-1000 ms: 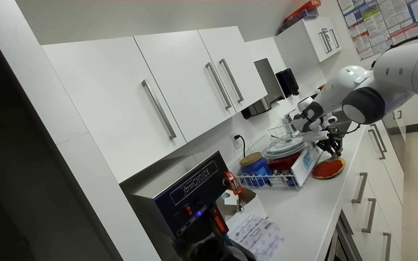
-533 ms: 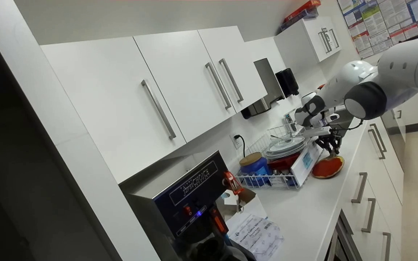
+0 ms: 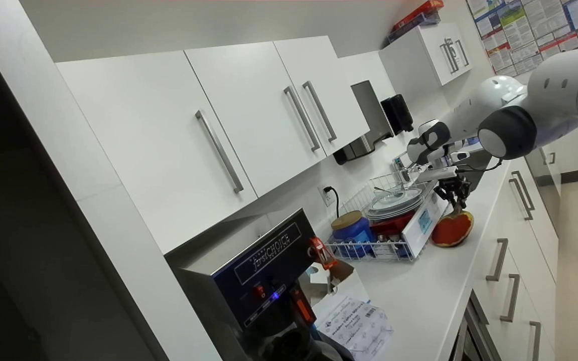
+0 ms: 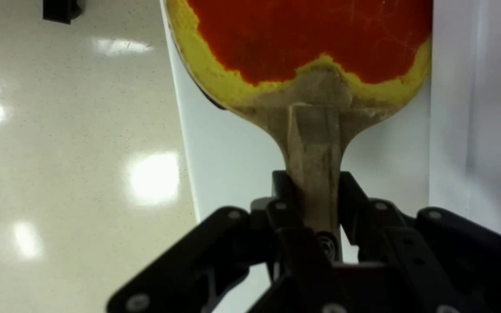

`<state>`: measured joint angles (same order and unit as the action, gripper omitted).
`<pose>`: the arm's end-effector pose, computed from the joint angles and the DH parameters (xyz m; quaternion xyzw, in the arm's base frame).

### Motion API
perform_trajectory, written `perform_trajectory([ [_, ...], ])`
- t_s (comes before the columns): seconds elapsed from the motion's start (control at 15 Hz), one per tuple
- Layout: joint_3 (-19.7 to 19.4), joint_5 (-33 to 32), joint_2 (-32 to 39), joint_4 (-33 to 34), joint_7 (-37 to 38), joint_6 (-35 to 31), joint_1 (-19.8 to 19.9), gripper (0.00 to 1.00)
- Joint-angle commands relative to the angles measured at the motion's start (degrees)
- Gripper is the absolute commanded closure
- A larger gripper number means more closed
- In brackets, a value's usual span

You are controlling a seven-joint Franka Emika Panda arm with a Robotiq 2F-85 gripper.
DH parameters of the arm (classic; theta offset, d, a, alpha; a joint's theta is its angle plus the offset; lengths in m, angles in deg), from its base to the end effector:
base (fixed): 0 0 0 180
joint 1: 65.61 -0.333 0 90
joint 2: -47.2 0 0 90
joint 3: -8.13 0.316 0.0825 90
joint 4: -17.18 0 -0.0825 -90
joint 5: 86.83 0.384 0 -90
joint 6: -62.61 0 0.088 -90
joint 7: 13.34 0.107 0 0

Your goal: Move the paddle to the left

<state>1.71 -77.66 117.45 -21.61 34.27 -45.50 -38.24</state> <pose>0.6971 -0.3966 0.2084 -0.7652 0.6433 0.0093 0.0220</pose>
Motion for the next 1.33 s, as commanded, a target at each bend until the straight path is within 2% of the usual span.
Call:
perform_trajectory([
  [0.0, 1.16, 0.76, -1.06, 1.05, -1.43, 3.43, 0.29, 0.92],
  [0.8, 4.00, 0.77, -0.80, 1.64, -4.68, 9.50, 0.03, 0.92],
  [1.27, 4.44, -0.19, -0.60, 0.88, -4.08, 9.97, -1.85, 0.92],
])
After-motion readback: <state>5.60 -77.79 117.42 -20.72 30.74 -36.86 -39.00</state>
